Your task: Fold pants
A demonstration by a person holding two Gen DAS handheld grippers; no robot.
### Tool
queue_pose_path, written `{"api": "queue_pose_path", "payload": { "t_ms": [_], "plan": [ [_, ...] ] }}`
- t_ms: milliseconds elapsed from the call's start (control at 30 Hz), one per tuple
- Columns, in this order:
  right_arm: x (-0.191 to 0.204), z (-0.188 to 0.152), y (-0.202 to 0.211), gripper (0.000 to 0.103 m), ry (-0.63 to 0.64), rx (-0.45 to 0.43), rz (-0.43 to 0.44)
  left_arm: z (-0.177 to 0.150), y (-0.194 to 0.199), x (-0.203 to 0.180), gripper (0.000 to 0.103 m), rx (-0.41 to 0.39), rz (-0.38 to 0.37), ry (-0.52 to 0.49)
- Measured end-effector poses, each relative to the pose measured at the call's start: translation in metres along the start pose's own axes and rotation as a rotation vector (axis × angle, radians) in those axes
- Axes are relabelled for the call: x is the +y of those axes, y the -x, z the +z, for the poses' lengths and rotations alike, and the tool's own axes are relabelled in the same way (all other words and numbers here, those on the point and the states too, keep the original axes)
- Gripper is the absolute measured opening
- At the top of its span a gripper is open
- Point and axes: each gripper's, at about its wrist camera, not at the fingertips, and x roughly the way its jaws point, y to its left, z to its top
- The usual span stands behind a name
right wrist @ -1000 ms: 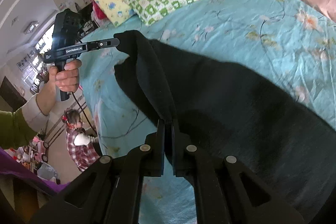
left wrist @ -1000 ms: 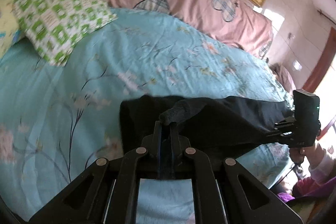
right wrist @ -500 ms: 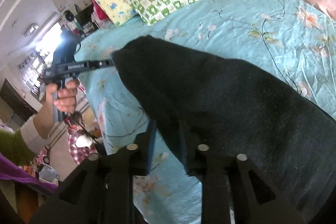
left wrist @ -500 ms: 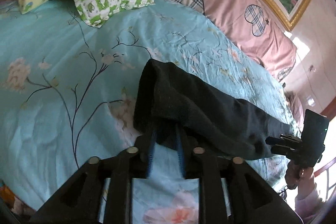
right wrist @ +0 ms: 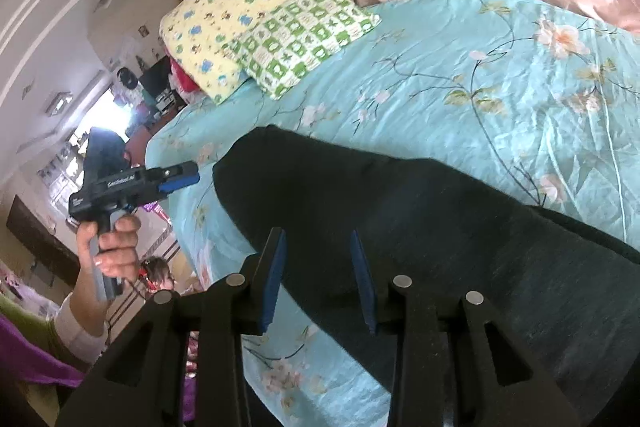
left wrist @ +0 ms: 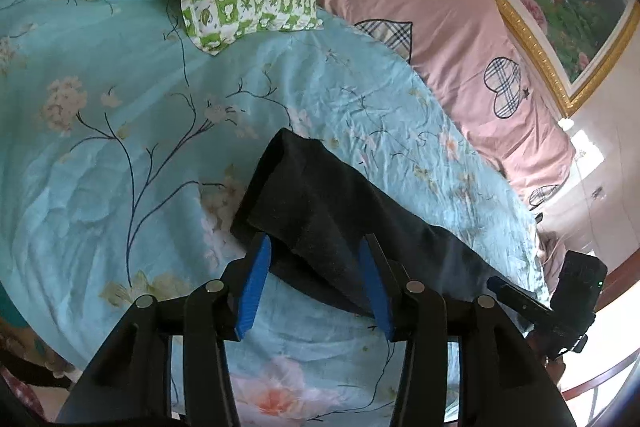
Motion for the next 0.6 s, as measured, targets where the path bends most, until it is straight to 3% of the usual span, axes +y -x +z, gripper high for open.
{"api": "queue_pose_path", "payload": {
  "t_ms": [200,267,400,600],
  "plan": [
    [-0.003,0.007,-0.001,0.036,-0.013,-0.007,-0.017,-0.001,-0.003,-0.003,0.047,-0.023,0.097,0.000],
    [-0.004,0.011,-0.001,0.036,-0.011,-0.010,-0.029,0.000,-0.006,0.000,0.048,-0.016,0.106,0.020],
    [-0.006,0.024,-0.004,0.051,0.002,-0.028,-0.080,0.001,-0.014,0.007,0.051,-0.009,0.139,0.060],
    [-0.031,0.057,-0.026,0.051,-0.047,-0.010,-0.151,0.001,-0.029,0.020,0.051,0.016,0.136,0.110]
  ]
}}
